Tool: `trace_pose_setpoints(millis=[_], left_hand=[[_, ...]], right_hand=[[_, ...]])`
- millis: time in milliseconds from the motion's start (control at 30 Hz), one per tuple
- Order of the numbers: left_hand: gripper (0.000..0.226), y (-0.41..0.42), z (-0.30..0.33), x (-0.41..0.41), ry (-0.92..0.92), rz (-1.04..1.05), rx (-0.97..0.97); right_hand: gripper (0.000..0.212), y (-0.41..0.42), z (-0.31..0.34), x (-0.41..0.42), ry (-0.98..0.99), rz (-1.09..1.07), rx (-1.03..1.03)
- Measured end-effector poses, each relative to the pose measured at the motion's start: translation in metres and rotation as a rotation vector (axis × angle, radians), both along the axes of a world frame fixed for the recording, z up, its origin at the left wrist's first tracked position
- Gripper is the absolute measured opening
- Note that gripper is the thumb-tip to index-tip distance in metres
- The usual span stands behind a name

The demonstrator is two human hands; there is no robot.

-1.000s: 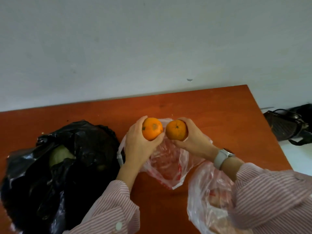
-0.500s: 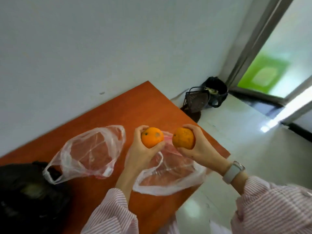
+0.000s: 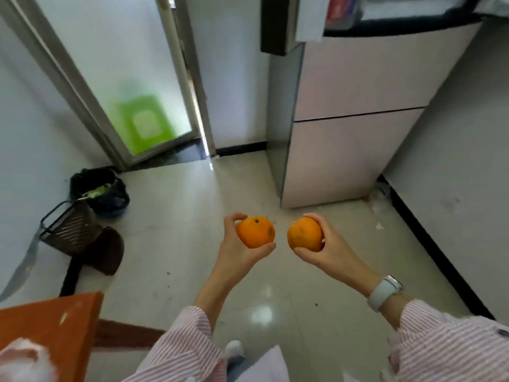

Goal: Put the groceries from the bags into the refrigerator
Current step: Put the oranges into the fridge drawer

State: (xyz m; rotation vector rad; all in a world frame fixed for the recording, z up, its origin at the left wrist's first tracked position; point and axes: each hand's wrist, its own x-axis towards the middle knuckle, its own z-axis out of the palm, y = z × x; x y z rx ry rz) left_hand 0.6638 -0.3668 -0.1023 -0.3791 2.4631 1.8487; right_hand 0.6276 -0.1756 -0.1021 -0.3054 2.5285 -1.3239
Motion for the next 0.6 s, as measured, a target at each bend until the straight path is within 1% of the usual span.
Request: trace_pose_setpoints(millis=[167,267,333,400,467,600], left_hand=[[0.069,0.087,0.001,-0.091,0.074,-0.305,-0.051],[0.069,0.127,0.001,-0.154,0.106,-0.414,-0.098],[0.073,0.152,0.002,-0.207,0.138,-0.449,-0.1],[0.076,0.169,0.009,-0.248,0.142,-0.471,-0.101],[0.071,0.19,0.021,-0.304,0.155,-0.511,-0.118],[0.065,0.229,0.062,-0.405,0.276,-0.602,-0.162]], right_hand=[[0.079,0.099,0.003,-0.044,0.013,-0.276,-0.002],[0.065,0.139,0.008,-0.089,0.043,-0.373,0.034],[0.061,0.165,0.012,-0.13,0.092,-0.43,0.024],[0.065,0.183,0.018,-0.166,0.131,-0.443,0.032],[0.067,0.206,0.028,-0.213,0.151,-0.472,0.045],[0.069,0.243,0.064,-0.301,0.192,-0.474,0.087]])
